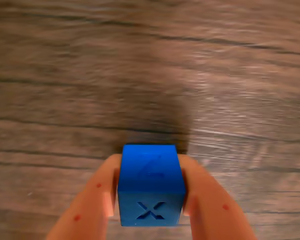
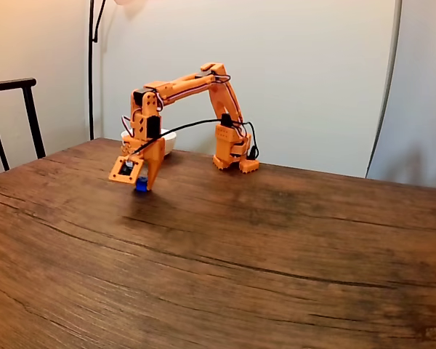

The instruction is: Grasp the cube and drop it in the bowl

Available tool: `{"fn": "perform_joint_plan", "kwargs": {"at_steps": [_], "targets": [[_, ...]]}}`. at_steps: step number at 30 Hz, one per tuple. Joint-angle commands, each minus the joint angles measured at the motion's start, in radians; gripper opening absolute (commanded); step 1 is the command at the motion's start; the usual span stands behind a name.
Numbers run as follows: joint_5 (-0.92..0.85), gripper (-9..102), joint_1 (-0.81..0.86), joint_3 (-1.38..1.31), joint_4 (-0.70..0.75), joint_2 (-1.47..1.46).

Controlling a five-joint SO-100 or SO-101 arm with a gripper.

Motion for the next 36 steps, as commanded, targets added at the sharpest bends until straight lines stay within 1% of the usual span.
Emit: {"fn": "perform_joint_plan", "kwargs": {"at_steps": [1, 9, 13, 17, 27, 32, 36], "targets": [[0.003, 5, -0.003, -0.078, 0.041, 0.077], [0.038, 5, 0.009, -0.207, 0.233, 0.183], [0.038, 5, 0.012, -0.207, 0.267, 0.278], [0.038, 5, 0.057, -0.189, 0.310, 0.402], [0.109, 5, 0.270, -0.187, 0.471, 0.661], [0.141, 5, 0.354, -0.181, 0.479, 0.755], [0.167, 5, 0.460, -0.069, 0.472, 0.830]]}}
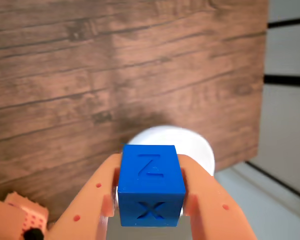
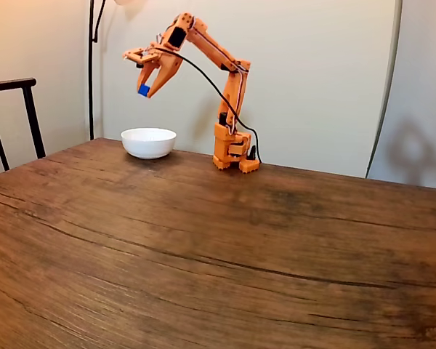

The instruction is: Grasp the cube and drop it in the bowl

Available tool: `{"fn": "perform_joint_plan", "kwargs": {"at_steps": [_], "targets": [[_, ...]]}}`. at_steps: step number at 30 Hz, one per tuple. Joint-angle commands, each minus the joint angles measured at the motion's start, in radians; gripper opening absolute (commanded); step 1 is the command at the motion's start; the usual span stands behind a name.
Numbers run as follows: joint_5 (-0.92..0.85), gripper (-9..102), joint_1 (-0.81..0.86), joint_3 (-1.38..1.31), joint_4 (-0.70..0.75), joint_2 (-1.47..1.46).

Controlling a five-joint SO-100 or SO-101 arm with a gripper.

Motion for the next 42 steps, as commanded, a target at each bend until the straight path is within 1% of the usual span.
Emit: {"fn": "perform_joint_plan", "kwargs": {"at_steps": [1, 8, 16, 25, 30, 34, 36, 40, 42], "targets": [[0.029, 5, 0.087, 0.084, 0.046, 0.086], [0.054, 5, 0.267, 0.284, -0.069, 0.192], [0.040, 5, 0.431, 0.396, -0.206, 0.196], [0.017, 6, 0.538, 0.568, -0.433, 0.189], [0.017, 6, 0.566, 0.681, -0.557, 0.189], [0.017, 7, 0.571, 0.739, -0.618, 0.187], [0.017, 12, 0.571, 0.762, -0.632, 0.186], [0.018, 27, 0.571, 0.793, -0.632, 0.186], [0.018, 33, 0.569, 0.795, -0.623, 0.187]]}}
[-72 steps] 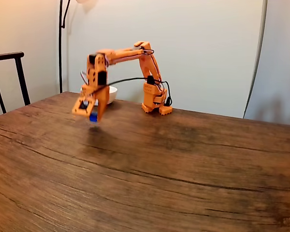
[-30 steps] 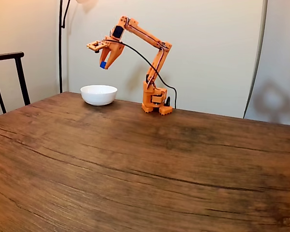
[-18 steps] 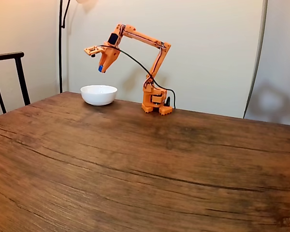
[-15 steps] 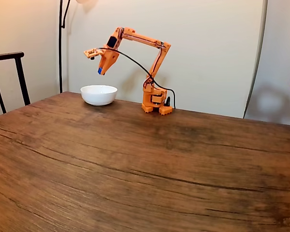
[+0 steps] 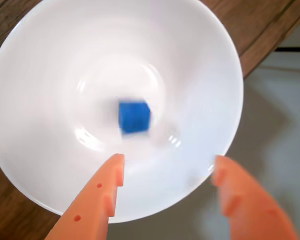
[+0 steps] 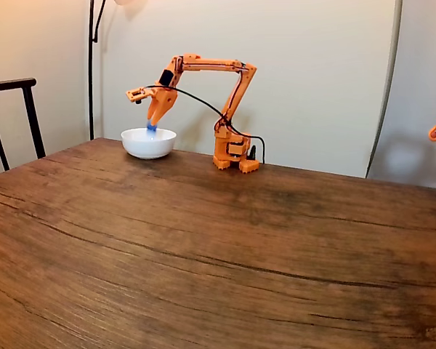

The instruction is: Grasp the cube and drop it in the bowl

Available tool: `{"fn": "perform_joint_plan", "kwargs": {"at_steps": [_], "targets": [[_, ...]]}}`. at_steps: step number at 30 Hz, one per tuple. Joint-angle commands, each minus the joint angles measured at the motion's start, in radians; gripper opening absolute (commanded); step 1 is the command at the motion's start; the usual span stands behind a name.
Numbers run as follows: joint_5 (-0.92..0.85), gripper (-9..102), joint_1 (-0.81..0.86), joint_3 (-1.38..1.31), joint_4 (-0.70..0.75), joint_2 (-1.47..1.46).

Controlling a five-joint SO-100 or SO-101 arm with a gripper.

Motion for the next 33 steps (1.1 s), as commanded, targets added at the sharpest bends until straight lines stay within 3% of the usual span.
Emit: {"fn": "perform_joint_plan", "kwargs": {"at_steps": [1, 12, 19, 25, 33], "targets": [[0.005, 35, -0.008, -0.006, 0.011, 0.021], [-0.003, 36, -0.152, -0.239, 0.327, 0.041], [-0.143, 36, -0.337, -0.459, 0.520, 0.095], [-0.247, 35, -0.495, -0.468, 0.666, 0.232], [-0.383, 19, -0.687, -0.448, 0.684, 0.397]]}}
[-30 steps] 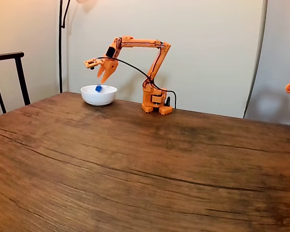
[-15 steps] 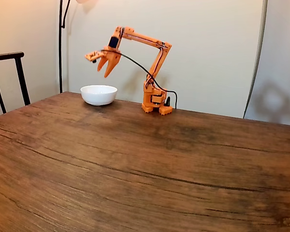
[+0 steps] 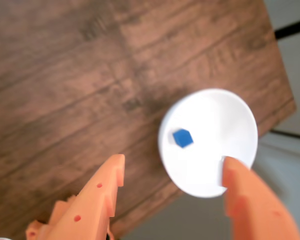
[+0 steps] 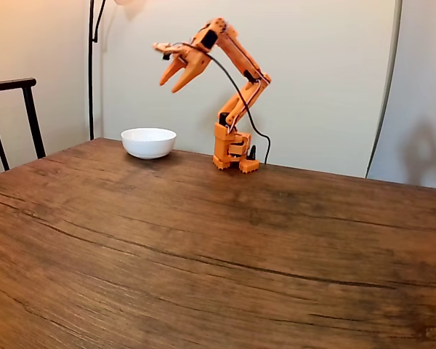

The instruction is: Grasp the cube and drop it in the bowl

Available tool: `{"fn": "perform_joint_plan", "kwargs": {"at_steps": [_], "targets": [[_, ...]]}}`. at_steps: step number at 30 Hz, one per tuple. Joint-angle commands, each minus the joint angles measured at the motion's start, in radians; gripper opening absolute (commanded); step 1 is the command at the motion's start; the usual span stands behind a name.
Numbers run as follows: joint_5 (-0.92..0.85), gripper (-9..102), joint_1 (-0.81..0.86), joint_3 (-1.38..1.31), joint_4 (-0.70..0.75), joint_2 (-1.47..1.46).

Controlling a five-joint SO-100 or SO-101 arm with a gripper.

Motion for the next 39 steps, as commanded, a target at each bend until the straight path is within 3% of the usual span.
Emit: {"fn": "perform_joint_plan", "kwargs": {"at_steps": [1, 9, 15, 25, 39], "targets": [[-0.043, 17, -0.054, -0.002, 0.058, 0.057], [-0.049, 11, -0.241, 0.081, 0.058, 0.138], [-0.038, 0, -0.383, 0.092, 0.038, 0.233], [-0.012, 0, -0.479, 0.229, 0.028, 0.414], [-0.118, 0, -0.670, 0.830, -0.397, 0.845]]}}
